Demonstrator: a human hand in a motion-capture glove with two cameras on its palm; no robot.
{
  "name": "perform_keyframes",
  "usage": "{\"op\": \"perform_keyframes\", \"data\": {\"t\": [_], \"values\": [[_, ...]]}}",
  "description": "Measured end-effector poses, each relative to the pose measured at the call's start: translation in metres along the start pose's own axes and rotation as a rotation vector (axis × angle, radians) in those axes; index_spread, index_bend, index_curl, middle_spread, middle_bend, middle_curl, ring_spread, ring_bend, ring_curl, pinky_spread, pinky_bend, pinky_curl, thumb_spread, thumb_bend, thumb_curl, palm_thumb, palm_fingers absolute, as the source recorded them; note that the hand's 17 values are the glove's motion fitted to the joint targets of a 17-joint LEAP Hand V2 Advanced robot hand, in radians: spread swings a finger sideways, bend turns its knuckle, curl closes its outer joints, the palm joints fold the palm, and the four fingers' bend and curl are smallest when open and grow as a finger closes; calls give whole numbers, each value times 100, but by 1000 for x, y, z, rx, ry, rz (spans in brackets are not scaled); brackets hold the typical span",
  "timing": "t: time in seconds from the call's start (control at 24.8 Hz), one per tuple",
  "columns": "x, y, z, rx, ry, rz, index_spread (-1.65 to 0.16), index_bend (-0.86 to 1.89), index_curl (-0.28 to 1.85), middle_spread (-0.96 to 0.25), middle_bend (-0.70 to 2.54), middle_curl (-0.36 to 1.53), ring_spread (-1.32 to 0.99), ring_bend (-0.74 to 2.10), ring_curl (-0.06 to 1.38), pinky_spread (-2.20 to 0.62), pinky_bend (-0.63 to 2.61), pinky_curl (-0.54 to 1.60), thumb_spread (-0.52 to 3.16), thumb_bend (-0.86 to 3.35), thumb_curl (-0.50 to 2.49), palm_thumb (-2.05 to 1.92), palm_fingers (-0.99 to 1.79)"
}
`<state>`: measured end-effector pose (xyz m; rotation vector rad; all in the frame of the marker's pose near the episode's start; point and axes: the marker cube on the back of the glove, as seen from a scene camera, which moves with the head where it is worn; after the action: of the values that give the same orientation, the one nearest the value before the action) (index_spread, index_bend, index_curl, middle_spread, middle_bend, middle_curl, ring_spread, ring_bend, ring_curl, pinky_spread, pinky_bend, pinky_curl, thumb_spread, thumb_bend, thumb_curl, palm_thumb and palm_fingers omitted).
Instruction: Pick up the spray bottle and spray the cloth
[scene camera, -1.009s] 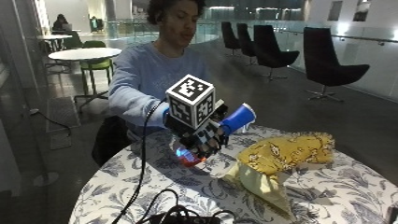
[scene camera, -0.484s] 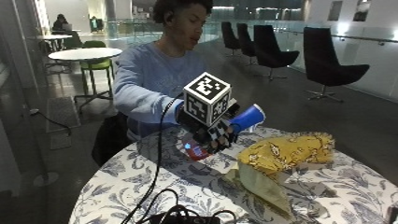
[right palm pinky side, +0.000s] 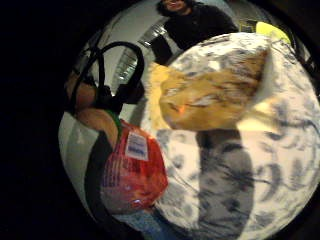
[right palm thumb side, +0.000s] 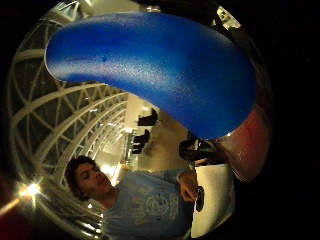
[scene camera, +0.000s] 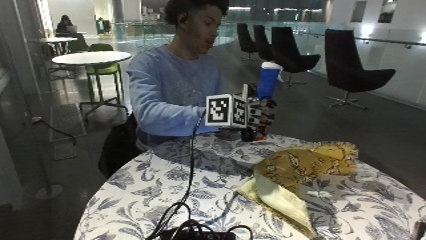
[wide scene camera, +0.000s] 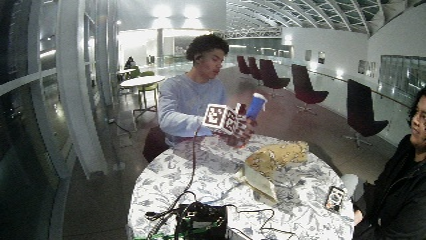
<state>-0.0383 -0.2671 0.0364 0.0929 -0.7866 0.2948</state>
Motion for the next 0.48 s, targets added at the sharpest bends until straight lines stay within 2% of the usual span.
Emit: {"op": "perform_keyframes", "data": {"t": [0.12,0.28,0.48], "values": [[-7,6,57,6,-119,-71,-28,8,18,-7,36,46,-8,66,42,-15,53,40,82,-2,52,93,110],[-7,13,119,-50,-139,-114,-28,8,18,-7,36,46,-8,64,41,-12,50,39,83,-3,52,93,106],[2,16,156,-85,-120,-116,-28,8,18,-6,35,46,-8,63,41,-9,46,39,85,-2,52,93,104]]}}
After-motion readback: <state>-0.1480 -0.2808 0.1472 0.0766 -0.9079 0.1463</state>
